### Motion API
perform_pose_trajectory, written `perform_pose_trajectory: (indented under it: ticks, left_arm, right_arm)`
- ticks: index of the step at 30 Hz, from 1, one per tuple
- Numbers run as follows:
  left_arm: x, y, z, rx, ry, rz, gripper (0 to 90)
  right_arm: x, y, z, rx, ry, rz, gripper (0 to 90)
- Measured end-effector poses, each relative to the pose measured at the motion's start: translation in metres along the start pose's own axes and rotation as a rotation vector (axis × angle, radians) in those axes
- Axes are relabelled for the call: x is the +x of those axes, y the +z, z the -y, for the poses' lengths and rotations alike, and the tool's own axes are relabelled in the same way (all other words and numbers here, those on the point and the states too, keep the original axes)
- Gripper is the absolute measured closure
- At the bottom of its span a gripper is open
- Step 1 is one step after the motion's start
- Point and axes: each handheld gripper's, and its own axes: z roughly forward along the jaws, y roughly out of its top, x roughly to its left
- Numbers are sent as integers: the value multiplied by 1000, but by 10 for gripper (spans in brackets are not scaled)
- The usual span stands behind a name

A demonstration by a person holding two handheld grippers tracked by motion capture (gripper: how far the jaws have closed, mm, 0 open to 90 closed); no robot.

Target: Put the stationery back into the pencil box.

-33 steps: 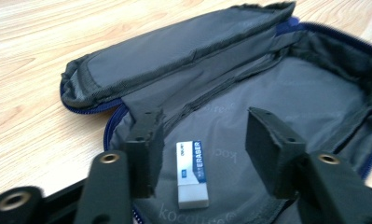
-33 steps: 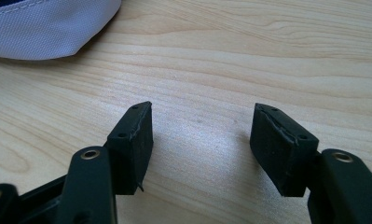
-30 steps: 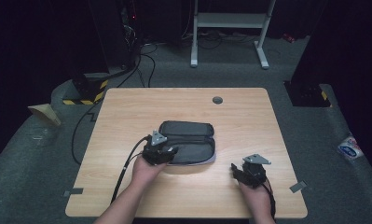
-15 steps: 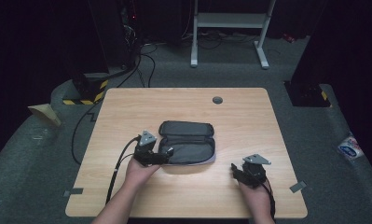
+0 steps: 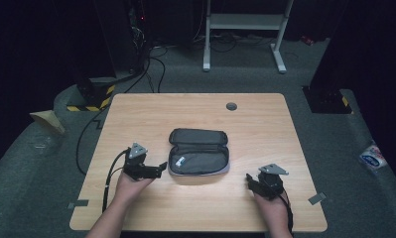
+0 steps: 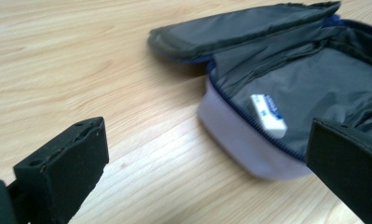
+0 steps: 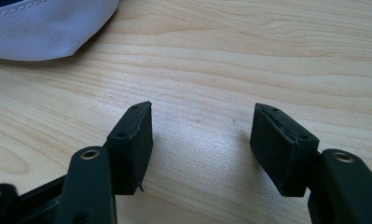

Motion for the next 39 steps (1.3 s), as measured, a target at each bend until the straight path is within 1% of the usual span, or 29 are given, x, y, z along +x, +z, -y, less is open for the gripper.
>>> perform_pose_trajectory:
  ticks: [4,7,13,18,21,23,24,25,26,27,28,29,30,31,34,39]
  left_arm:
    - [9,-5,9,17,-13,-17,0]
    - [15,-7,16,31,-14,-31,1]
    - [26,-8,31,81,-11,-49,1]
    - [31,-12,43,118,2,-69,1]
    - [34,-15,53,139,13,-83,1]
    - [38,-17,59,153,9,-89,1]
    - [39,-18,61,168,3,-94,1]
    - [40,-20,62,166,4,-101,0]
    - [40,-23,64,165,16,-109,1]
    - [39,-24,65,181,30,-112,1]
    - [40,-26,69,177,23,-101,0]
    - [41,-28,70,178,32,-103,0]
    - [41,-29,71,174,22,-102,0]
    - [41,-31,73,165,21,-104,0]
    - [39,-33,77,143,14,-117,5]
    - [39,-34,78,142,15,-122,10]
  right_arm:
    - [0,0,0,0,0,0,388]
    - [0,0,0,0,1,0,384]
    - [-1,0,0,2,5,-2,353]
    - [-2,1,0,11,7,-4,285]
    - [-4,0,0,21,5,11,246]
    - [-8,-2,1,27,7,12,221]
    - [-11,-3,2,31,15,14,206]
    - [-14,-4,3,33,17,17,195]
    - [-17,-4,4,32,15,20,178]
    - [-20,-5,5,38,18,24,156]
    - [-24,-6,6,42,20,25,146]
    - [-27,-8,8,43,27,29,140]
    - [-29,-9,9,41,29,34,132]
    - [-30,-9,10,41,29,35,124]
    - [-31,-10,11,42,39,42,113]
    - [-31,-10,11,42,40,44,111]
